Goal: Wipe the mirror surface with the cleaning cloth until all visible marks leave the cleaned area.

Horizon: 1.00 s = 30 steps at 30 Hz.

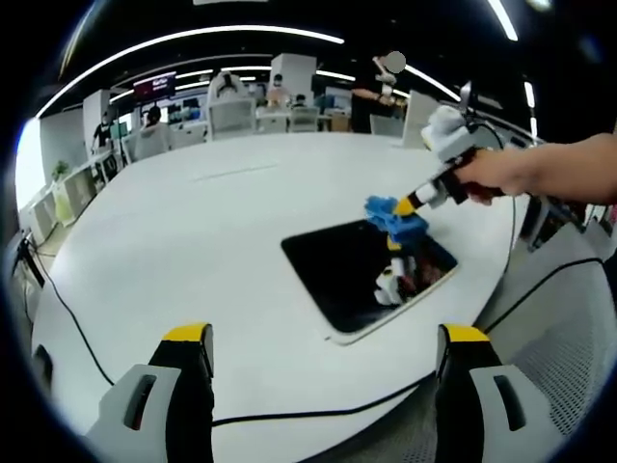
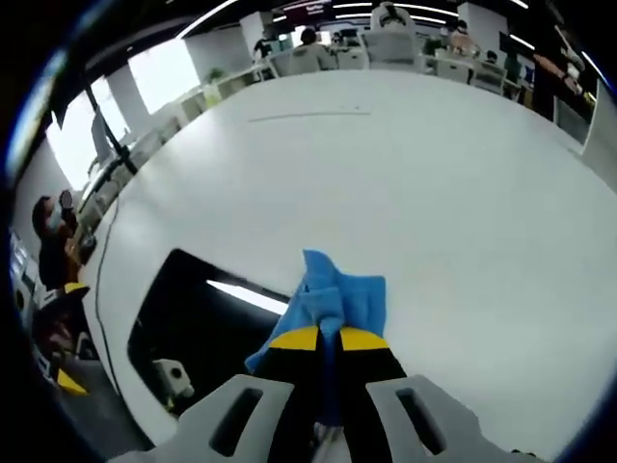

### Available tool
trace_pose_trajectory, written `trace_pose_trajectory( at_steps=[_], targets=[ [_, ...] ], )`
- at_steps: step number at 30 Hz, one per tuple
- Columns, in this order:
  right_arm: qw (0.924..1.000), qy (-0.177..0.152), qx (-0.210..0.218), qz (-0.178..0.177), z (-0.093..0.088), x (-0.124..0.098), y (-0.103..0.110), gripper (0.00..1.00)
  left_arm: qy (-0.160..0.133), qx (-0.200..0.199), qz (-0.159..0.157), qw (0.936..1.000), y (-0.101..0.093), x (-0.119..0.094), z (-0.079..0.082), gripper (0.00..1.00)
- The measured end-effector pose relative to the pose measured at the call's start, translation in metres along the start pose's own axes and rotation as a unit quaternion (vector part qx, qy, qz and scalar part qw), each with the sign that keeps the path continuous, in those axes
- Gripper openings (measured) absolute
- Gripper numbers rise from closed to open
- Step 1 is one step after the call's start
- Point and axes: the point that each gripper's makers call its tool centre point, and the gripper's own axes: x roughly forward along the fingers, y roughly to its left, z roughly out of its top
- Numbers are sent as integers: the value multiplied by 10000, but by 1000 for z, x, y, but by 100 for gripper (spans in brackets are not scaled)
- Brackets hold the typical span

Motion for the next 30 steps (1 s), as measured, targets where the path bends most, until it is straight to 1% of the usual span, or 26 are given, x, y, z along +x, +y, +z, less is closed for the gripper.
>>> trace_pose_trajectory(
  at_steps=[10,14,18,27,28,30],
  targets=[
    [10000,-61,-35,5,6,4,-1,0,-8,0,21,10000,1,0,0,96],
    [9998,-171,-51,8,9,6,-2,0,-8,4,29,10000,1,-1,0,96],
    [9997,-193,-113,-29,9,6,-1,0,-12,-2,43,10000,2,-1,0,96],
    [9998,-130,-149,36,10,5,-1,1,-12,10,44,10000,2,-1,1,96],
    [9998,-114,-142,35,10,5,-1,1,-9,9,44,10000,2,-1,0,96],
    [9998,-150,46,125,12,0,3,1,-9,6,52,10000,2,0,0,96]
  ],
)
